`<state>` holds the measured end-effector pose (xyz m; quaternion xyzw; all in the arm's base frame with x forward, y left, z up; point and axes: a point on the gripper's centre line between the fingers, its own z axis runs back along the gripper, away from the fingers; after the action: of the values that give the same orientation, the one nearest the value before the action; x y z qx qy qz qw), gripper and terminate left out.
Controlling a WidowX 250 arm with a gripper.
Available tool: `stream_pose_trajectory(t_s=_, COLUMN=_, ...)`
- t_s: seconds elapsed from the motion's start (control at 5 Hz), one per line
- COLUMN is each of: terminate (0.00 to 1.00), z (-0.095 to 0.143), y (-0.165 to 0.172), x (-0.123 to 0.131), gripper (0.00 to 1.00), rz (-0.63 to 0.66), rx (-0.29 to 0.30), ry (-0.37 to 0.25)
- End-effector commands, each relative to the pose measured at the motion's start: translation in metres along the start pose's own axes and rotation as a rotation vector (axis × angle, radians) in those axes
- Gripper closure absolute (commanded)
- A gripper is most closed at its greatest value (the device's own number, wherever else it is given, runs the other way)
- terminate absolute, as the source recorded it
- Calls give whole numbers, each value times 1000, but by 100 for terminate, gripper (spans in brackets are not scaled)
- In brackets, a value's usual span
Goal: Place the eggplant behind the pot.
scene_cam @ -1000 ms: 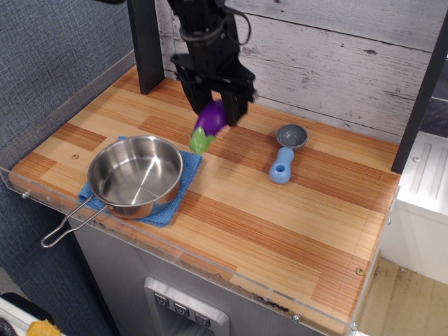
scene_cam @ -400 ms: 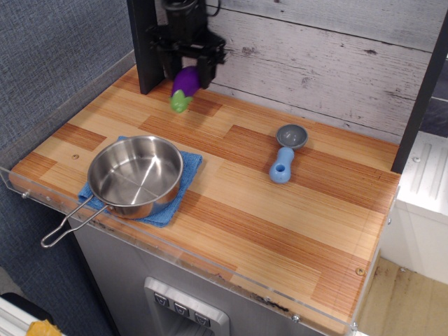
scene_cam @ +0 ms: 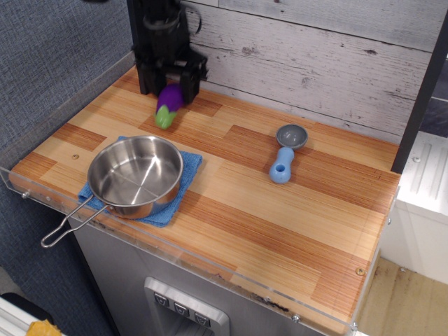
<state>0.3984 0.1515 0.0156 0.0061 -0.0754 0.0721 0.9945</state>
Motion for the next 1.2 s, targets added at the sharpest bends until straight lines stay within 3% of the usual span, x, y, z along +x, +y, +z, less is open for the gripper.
stream_pose_trajectory(t_s=0.0, terminate=0, z=-6, y=12, x=-19, gripper=100, rz=11, rx=-9, ry=8)
stream_pose_trajectory(t_s=0.2, terminate=0, z=-6, y=10, x=-21, gripper=0, rz=-6, rx=-5, ry=8)
stream_pose_trajectory(t_s=0.4, terminate=0, z=12, y=5, x=-16, gripper=0, rz=-22, rx=-7, ry=-33)
stream_pose_trajectory(t_s=0.8, terminate=0, z=80, y=-17, x=0, gripper=0, rz=-89, rx=-56, ry=-198)
stream_pose_trajectory(t_s=1.0, terminate=0, z=98, y=-38, x=-4, gripper=0, rz=-151, rx=-83, ry=-191)
